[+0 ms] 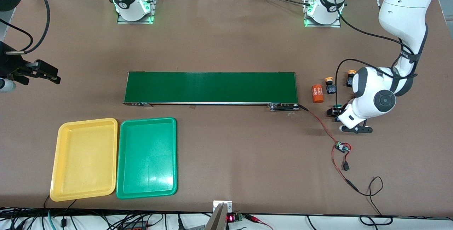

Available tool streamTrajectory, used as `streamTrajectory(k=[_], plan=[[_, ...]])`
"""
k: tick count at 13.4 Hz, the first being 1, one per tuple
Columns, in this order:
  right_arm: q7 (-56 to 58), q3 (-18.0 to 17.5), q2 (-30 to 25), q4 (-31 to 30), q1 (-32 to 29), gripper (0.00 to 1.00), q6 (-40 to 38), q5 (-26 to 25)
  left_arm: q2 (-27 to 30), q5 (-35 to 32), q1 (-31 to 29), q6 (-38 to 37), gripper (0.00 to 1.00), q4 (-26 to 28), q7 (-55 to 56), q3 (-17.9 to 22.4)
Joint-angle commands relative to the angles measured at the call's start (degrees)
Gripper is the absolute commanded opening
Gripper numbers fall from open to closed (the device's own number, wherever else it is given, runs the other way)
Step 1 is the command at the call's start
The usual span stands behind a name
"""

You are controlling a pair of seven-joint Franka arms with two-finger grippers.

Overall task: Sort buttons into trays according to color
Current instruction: 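Lower the left gripper and grasp a green-capped button switch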

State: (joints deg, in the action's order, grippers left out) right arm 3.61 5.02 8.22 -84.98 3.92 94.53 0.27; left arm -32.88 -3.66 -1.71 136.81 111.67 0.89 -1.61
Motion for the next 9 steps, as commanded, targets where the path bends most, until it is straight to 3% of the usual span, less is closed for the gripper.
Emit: streamTrajectory(k=[1,3,7,9], plan=[[0.5,-0.1,-0.8,0.0,-0.3,1.0,-0.8,0.6,0.0,1.0,-0.3,0.2,0.1,-0.6,-0.4,-0.1],[0.5,-0.1,-0.8,0.0,-0.3,1.0,-0.8,0.6,0.4,0.9,-0.4,0.2,0.0,-0.7,-0.9,-0.1],[0.5,-0.1,-0.8,0.0,-0.3,1.0,-0.8,0.6,6.3,0.6,0.4,-0.6,0.0,-0.8,-0.6,-0.1],[0.5,0.0,-0.8,0.0,-0.3,1.0,-0.8,0.6,10.9,0.8,3.9,-4.7,0.0,0.0,0.1,-0.4]])
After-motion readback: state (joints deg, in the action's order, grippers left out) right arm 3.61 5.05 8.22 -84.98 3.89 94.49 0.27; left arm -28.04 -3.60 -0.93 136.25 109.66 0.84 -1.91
